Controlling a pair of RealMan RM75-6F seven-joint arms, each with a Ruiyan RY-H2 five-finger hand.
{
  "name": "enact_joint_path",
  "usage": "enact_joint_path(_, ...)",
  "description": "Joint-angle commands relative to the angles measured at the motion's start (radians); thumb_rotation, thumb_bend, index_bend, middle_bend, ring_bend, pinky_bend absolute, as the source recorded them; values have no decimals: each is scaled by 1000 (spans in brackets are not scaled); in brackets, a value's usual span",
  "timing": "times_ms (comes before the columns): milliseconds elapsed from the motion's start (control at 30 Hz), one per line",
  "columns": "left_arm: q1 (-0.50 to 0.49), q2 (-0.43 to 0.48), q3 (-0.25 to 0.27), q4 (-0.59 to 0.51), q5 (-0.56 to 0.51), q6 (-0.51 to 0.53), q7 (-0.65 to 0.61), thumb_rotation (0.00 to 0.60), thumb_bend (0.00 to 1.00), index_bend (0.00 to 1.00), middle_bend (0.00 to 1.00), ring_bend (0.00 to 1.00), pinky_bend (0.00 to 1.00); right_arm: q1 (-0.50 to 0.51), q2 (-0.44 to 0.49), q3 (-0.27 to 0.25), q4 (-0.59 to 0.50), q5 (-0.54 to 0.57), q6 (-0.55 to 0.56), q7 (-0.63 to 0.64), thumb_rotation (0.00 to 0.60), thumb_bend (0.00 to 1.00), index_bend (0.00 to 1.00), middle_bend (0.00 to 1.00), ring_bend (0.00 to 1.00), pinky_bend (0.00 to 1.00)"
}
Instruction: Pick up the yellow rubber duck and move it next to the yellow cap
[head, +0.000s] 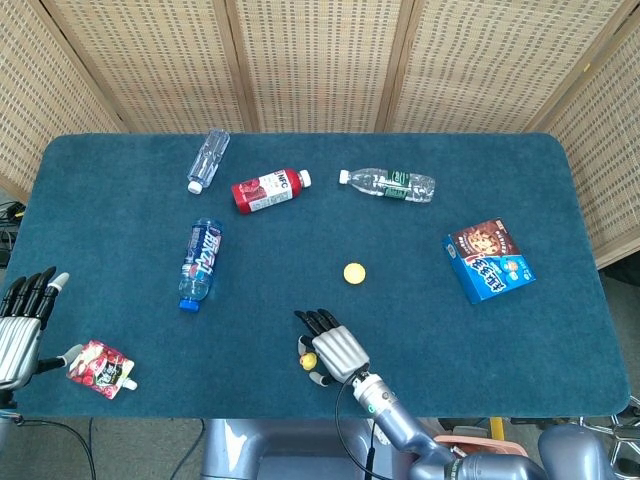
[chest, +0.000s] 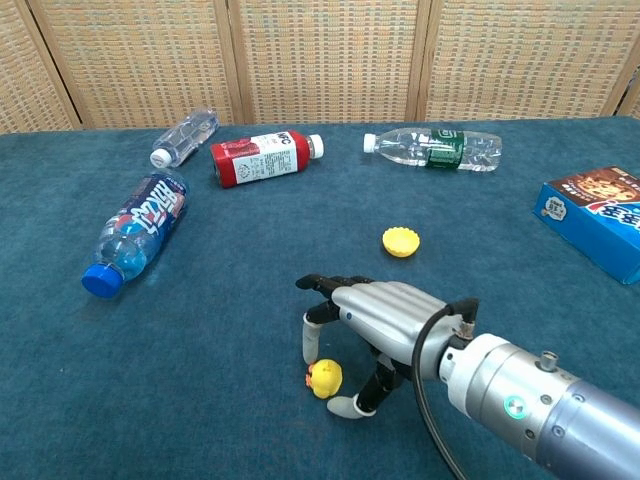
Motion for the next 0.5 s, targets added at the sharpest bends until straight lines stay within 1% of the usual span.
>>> enact_joint_path(33, 0, 0, 0, 0, 0, 0, 0, 600, 46, 0, 0, 0, 0, 1, 0, 0, 1, 3, 0, -3, 600, 216, 463, 24, 0, 0)
enact_joint_path(500, 0, 1, 0, 1, 1, 1, -4, 600, 46, 0, 0, 0, 0, 4, 4, -1, -9, 10, 8, -14, 600, 216, 512, 65, 0, 0)
